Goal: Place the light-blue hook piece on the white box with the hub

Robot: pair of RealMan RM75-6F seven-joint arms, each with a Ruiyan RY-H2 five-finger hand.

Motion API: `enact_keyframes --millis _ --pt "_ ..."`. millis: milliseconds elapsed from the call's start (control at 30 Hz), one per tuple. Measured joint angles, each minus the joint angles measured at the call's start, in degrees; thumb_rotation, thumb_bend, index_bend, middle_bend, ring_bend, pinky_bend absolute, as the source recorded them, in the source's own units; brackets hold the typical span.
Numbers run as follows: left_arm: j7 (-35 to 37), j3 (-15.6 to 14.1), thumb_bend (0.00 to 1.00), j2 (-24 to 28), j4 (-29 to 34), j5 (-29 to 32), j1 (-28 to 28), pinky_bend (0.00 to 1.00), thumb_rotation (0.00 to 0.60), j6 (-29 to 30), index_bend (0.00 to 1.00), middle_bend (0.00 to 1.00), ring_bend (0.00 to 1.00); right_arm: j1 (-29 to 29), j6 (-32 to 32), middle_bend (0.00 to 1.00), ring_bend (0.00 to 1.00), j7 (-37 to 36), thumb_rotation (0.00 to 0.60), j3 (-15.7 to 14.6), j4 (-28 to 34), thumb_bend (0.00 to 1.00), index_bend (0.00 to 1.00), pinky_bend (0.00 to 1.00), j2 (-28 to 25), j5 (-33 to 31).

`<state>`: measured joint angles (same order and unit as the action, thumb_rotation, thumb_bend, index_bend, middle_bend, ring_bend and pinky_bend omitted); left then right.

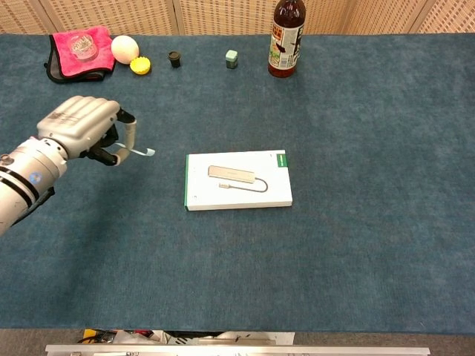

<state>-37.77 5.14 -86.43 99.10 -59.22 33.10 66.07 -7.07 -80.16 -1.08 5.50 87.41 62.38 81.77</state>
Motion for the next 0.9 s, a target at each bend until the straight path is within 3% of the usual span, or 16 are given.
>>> enact_keyframes --millis 233,467,900 --pt "0.7 -0.28 0.4 -2.02 -1.43 -4.49 2.56 1.0 0.537 -2.9 0.57 0.98 1.0 0.22 -0.15 0.28 0.25 0.81 0.6 0.05 0.89 0.14 0.16 0.33 -0.48 -0.48" --pt "3.47 -0.84 0.4 -6.81 -6.87 -11.88 5.0 1.0 0.538 -4.37 0.57 0.98 1.0 0.42 -0.18 0.28 0.25 1.68 0.6 0.06 1.84 0.14 0.16 0.33 -0.77 -1.0" --pt "-1.66 -0.59 0.4 -13.26 -13.06 -12.07 8.04 1.0 0.55 -6.57 0.57 0.98 1.0 0.52 -0.08 0.28 0.25 1.98 0.6 0.07 2.09 0.14 0.16 0.33 -0.81 -1.38"
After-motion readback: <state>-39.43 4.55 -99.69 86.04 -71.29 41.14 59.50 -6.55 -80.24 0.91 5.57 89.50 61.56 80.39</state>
